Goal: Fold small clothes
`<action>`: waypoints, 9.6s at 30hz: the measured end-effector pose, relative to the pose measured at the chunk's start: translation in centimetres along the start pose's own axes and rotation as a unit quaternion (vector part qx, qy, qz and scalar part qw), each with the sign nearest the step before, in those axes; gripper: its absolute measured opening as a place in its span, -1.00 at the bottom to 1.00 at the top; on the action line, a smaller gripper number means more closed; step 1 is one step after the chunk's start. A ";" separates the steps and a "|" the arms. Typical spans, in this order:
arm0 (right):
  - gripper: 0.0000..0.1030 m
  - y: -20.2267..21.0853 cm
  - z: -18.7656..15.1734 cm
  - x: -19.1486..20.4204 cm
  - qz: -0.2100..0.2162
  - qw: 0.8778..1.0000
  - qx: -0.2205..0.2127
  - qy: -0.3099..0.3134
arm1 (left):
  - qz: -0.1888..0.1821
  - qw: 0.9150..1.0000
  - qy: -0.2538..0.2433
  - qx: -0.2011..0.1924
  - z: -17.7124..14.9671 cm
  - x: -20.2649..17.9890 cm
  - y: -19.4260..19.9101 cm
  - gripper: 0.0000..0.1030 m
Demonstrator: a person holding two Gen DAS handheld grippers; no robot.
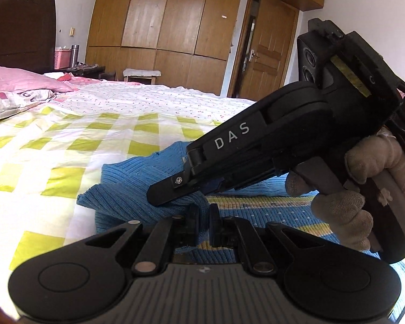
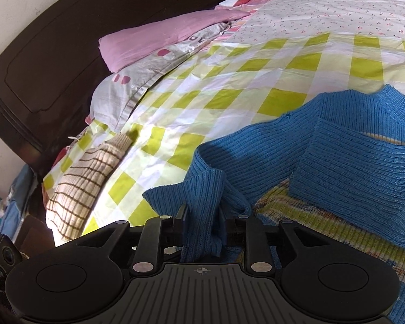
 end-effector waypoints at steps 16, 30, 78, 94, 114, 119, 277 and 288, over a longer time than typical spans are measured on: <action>-0.86 10.2 4.4 -4.3 -0.017 0.980 -0.177 -0.086 | 0.020 0.998 0.038 -0.044 1.1 2.0 1.1 -0.30; -0.85 20.2 -2.7 -18.4 -0.092 0.921 -0.305 -0.226 | 0.020 1.000 -0.012 -0.004 0.3 -1.7 -1.4 -0.29; -0.76 20.3 -9.9 -22.4 -0.156 0.909 -0.278 -0.268 | 0.088 0.993 -0.066 0.032 4.8 -4.0 -7.8 -0.16; -0.76 20.8 -10.4 -21.9 -0.264 0.905 -0.243 -0.230 | 0.118 0.991 -0.054 0.041 4.9 -2.1 -8.4 -0.15; -0.73 18.4 -10.5 -23.1 -0.281 0.915 -0.192 -0.218 | 0.143 0.986 -0.031 0.074 4.3 -0.6 -9.6 -0.14; -0.73 19.0 -11.4 -21.6 -0.273 0.919 -0.192 -0.209 | 0.135 0.987 -0.037 0.075 3.7 -1.0 -7.6 -0.14; -0.79 21.5 -31.8 -10.3 -0.197 0.946 -0.080 -0.243 | 0.029 0.980 0.027 0.193 -9.8 -5.3 8.1 -0.70; -0.82 24.8 -30.2 -10.5 -0.083 0.934 -0.173 -0.301 | -0.050 0.982 0.116 0.143 -6.0 -4.8 8.0 -0.71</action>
Point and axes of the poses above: each gripper's, at about its wrist camera, not at the fingertips, and y roughly against the way its jaws point, x to its left, z to its top, the point moved 6 cm from there along -y, roughly the way its jaws point, and after that the axes turned 8 degrees about x, right-handed, at the moved point
